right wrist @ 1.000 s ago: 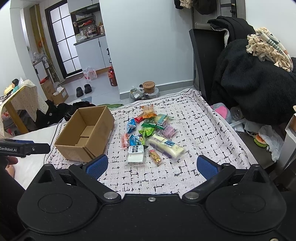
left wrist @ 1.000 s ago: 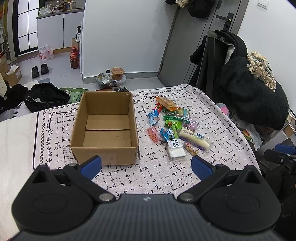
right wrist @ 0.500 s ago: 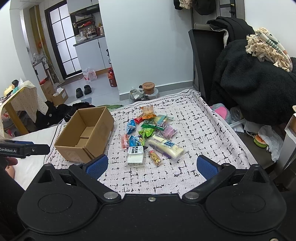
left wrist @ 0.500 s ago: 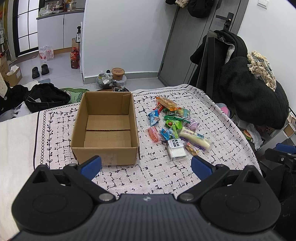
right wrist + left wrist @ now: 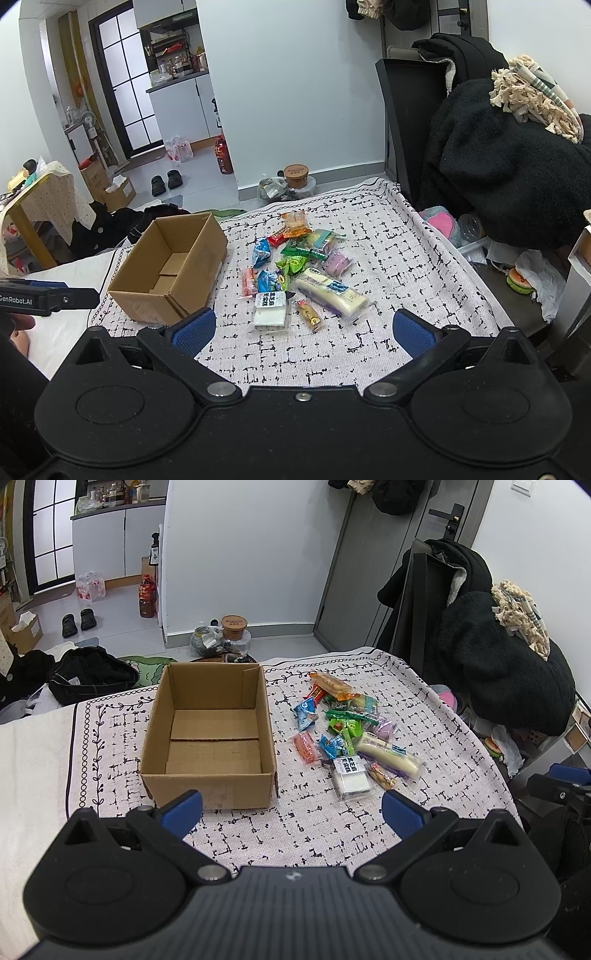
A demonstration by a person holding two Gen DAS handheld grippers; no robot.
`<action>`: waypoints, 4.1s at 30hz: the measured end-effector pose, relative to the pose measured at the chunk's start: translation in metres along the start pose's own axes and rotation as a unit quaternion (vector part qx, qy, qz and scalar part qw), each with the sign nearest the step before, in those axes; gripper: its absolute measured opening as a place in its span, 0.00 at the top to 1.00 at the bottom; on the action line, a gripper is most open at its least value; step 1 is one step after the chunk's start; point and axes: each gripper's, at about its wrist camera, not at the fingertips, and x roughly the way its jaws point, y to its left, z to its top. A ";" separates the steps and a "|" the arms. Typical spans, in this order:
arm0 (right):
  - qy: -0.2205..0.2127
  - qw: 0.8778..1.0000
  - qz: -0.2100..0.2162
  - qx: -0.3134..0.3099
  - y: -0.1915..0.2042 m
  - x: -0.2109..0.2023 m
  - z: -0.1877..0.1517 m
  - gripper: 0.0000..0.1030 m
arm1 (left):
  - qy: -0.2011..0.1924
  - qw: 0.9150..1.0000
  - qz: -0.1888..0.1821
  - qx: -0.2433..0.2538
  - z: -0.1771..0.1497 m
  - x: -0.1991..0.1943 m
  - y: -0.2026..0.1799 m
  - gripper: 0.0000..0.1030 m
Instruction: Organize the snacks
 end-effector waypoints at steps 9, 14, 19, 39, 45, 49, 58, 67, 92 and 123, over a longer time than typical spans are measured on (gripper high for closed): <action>0.000 1.000 0.000 0.000 0.000 0.000 -0.001 0.00 | 0.000 1.000 0.000 0.000 0.000 0.000 0.000 0.00; 0.002 1.000 -0.001 0.003 -0.003 0.002 0.000 0.00 | -0.002 1.000 0.000 0.007 -0.001 0.000 -0.003 0.00; 0.006 1.000 -0.004 0.005 -0.005 0.007 0.000 0.00 | -0.002 1.000 -0.006 0.009 -0.001 0.004 -0.002 0.00; 0.024 0.999 -0.008 0.026 -0.026 0.055 -0.001 0.00 | 0.026 0.995 -0.047 0.083 0.033 0.076 -0.022 0.01; 0.026 0.999 -0.013 0.024 -0.031 0.072 0.003 0.00 | 0.036 0.994 -0.052 0.092 0.046 0.104 -0.028 0.01; 0.024 0.999 -0.022 0.016 -0.035 0.086 0.005 0.04 | 0.046 0.993 -0.057 0.090 0.050 0.123 -0.033 0.02; 0.048 0.998 -0.016 0.031 -0.050 0.118 0.005 0.15 | 0.069 0.991 -0.072 0.084 0.049 0.164 -0.053 0.06; 0.072 0.996 -0.009 0.046 -0.059 0.146 0.002 0.25 | 0.099 0.990 -0.079 0.061 0.040 0.203 -0.065 0.15; 0.117 0.993 0.008 0.021 -0.049 0.206 0.004 0.37 | 0.152 0.987 -0.048 -0.025 0.017 0.271 -0.060 0.45; 0.186 0.981 -0.004 0.061 -0.049 0.210 -0.027 0.59 | 0.127 0.992 -0.003 -0.007 0.015 0.269 -0.069 0.34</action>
